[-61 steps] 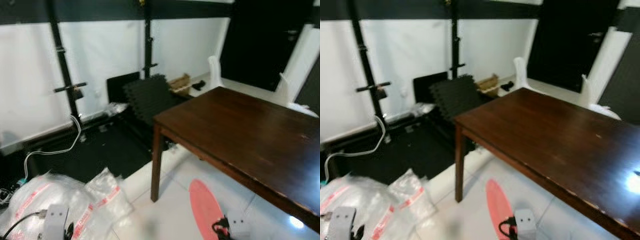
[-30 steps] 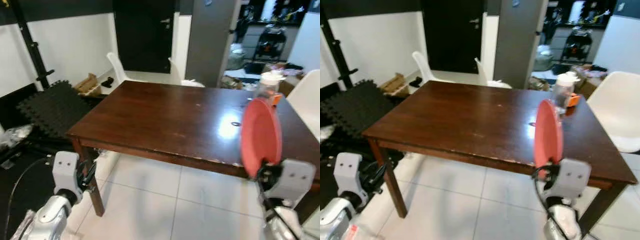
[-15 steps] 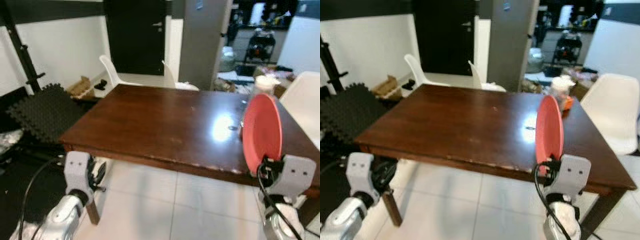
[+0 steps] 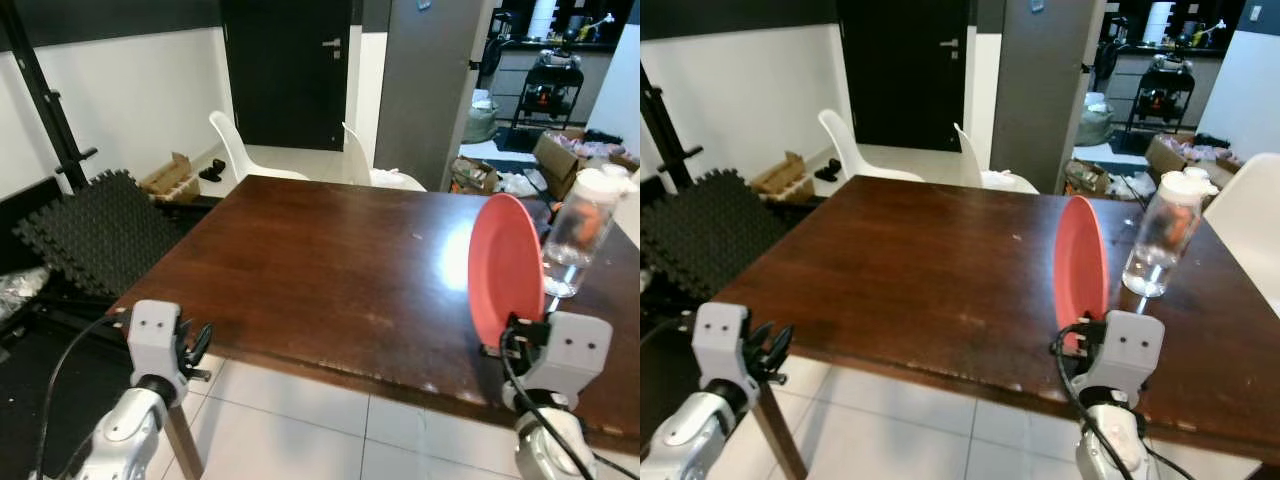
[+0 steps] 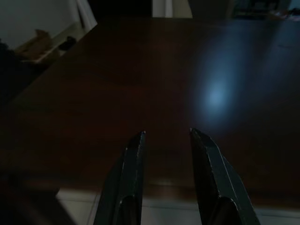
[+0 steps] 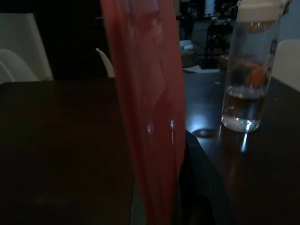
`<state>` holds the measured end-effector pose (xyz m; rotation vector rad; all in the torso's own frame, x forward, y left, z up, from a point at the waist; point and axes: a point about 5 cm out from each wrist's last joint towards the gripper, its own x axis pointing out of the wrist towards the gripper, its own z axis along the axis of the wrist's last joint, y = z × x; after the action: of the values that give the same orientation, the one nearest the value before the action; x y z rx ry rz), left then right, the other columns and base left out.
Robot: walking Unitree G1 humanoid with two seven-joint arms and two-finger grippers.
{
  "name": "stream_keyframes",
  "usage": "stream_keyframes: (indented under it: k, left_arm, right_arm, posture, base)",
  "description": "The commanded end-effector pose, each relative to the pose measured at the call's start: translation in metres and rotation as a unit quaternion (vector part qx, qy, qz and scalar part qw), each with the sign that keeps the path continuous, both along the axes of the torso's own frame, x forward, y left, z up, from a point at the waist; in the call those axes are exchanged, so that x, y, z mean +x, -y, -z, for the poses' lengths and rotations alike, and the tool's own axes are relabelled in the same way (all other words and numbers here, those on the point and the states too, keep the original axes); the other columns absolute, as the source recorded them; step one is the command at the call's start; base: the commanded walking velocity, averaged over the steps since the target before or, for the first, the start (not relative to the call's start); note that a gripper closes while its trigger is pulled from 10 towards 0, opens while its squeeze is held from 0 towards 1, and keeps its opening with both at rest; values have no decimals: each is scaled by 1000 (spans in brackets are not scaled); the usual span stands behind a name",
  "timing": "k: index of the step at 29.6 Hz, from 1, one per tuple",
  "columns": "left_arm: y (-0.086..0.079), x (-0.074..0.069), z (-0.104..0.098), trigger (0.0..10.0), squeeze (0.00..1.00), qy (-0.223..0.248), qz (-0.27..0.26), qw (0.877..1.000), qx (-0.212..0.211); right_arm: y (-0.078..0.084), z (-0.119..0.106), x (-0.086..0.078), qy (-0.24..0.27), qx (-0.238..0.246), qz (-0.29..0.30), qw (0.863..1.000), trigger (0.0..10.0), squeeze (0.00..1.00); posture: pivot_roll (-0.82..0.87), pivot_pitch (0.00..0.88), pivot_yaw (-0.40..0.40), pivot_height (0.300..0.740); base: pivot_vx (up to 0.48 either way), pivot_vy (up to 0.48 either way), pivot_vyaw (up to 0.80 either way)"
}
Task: Setting the table
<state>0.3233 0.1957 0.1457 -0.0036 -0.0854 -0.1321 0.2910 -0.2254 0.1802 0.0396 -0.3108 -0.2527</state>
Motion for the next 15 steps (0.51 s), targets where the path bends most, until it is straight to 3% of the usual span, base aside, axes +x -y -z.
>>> stream_keyframes:
  k: [1, 10, 15]
  left_arm:
    - [-1, -3, 7, 10000, 0, -17, 0, 1000, 4]
    - [2, -2, 8, 10000, 0, -20, 6, 1000, 4]
    - [3, -3, 8, 10000, 0, -20, 6, 1000, 3]
  right_arm:
    - [-1, 5, -2, -9, 8, -1, 1000, 10000, 0]
    - [-1, 5, -1, -12, 7, 0, 1000, 10000, 0]
    - [-1, 4, 0, -12, 4, -2, 1000, 10000, 0]
  posture:
    - [-47, 47, 99, 740]
    - [-47, 47, 99, 740]
    - [-47, 48, 97, 740]
  base:
    - [480, 0, -781]
    - [480, 0, -683]
    - [454, 0, -81]
